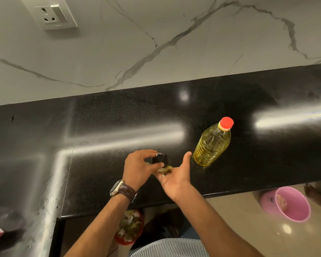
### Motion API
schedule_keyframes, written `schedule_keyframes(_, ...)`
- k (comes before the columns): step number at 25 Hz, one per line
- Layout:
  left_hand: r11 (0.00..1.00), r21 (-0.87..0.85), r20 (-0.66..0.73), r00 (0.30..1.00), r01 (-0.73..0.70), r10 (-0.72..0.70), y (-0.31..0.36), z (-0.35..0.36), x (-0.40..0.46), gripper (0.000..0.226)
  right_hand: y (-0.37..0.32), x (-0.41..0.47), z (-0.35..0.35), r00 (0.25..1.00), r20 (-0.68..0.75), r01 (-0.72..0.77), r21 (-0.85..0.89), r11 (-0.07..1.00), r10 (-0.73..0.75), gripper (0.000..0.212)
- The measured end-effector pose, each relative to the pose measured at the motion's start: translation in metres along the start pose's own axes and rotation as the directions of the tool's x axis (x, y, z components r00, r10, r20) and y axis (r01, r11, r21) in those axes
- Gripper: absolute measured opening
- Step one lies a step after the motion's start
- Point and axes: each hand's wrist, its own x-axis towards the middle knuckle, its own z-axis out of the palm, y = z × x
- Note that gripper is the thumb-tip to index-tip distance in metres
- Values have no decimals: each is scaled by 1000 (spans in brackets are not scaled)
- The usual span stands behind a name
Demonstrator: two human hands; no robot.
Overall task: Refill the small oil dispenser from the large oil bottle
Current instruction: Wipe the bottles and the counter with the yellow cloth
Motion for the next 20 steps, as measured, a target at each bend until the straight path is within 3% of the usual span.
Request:
schedule_keyframes(5, 1000, 19, 8, 1000, -7, 7, 0, 0, -1, 37, -4, 1, -3, 983, -1, -183, 20, 983, 183, 108)
schedule_keyframes(7, 999, 43, 0, 1000, -12, 12, -1, 1, -2, 38, -10, -3, -8, 995, 9, -97, -92, 991, 99, 107)
schedule_keyframes(9, 997, 73, -22, 1000, -11, 13, 0, 0, -3, 38, -17, -13, -9, 998, 68, 30, -315, 949, -9, 112)
schedule_keyframes(11, 996, 90, -26, 1000, -12, 14, 1, 1, -3, 36, -17, -23, -5, 984, 151, 170, -607, 777, -97, 119)
schedule_keyframes(14, 997, 68, -28, 999, -42, 44, 0, 0, -5, 31, -23, -36, 12, 954, 277, 298, -852, 430, -112, 104)
schedule_keyframes(17, 995, 89, -60, 997, -35, 40, -2, 2, -6, 31, -44, -20, 27, 934, 351, 357, -925, 134, -67, 101)
schedule_keyframes(20, 992, 126, -76, 996, -26, 36, -3, 4, -7, 34, -59, 15, 32, 935, 343, 343, -939, 16, 92, 108)
